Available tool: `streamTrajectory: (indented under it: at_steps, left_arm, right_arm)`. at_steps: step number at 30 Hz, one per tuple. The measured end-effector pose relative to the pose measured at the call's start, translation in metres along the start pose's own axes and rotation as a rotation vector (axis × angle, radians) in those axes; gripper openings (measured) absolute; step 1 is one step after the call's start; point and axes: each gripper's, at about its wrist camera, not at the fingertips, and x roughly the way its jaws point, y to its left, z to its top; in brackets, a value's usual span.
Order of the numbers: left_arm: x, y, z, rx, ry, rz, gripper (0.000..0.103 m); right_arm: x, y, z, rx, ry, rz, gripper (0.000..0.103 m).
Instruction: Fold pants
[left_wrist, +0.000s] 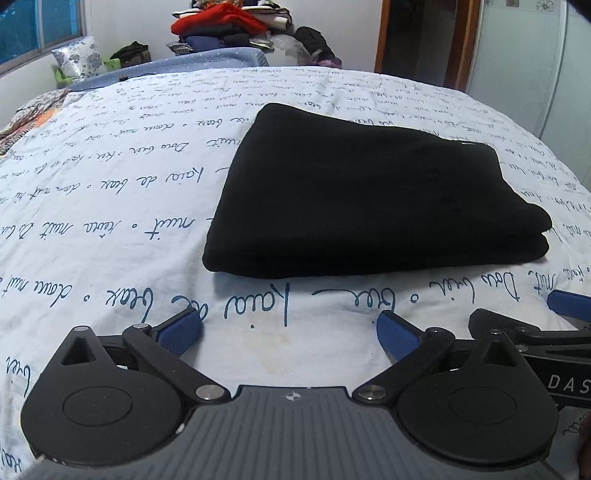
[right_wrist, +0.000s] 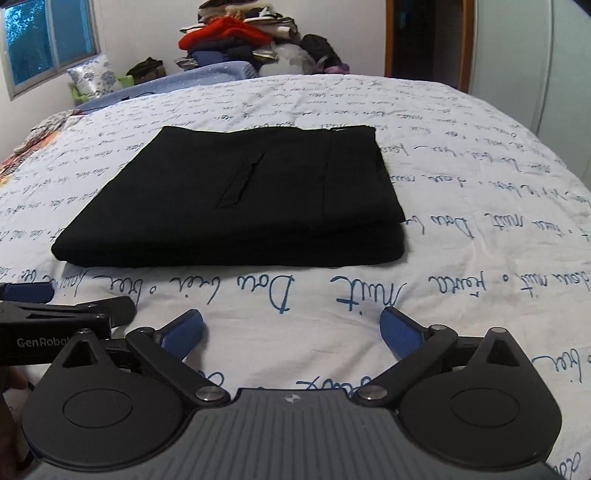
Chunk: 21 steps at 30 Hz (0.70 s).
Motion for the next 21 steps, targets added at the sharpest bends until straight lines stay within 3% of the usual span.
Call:
streamTrajectory:
  at_steps: [21]
  left_arm:
    - [0.0047,-0.0013,0.0078,0.004,0.050,0.005,0.103]
  right_arm:
    - [0.0042,-0.0048,0.0058,-0.001,0.029,0.014,0.103]
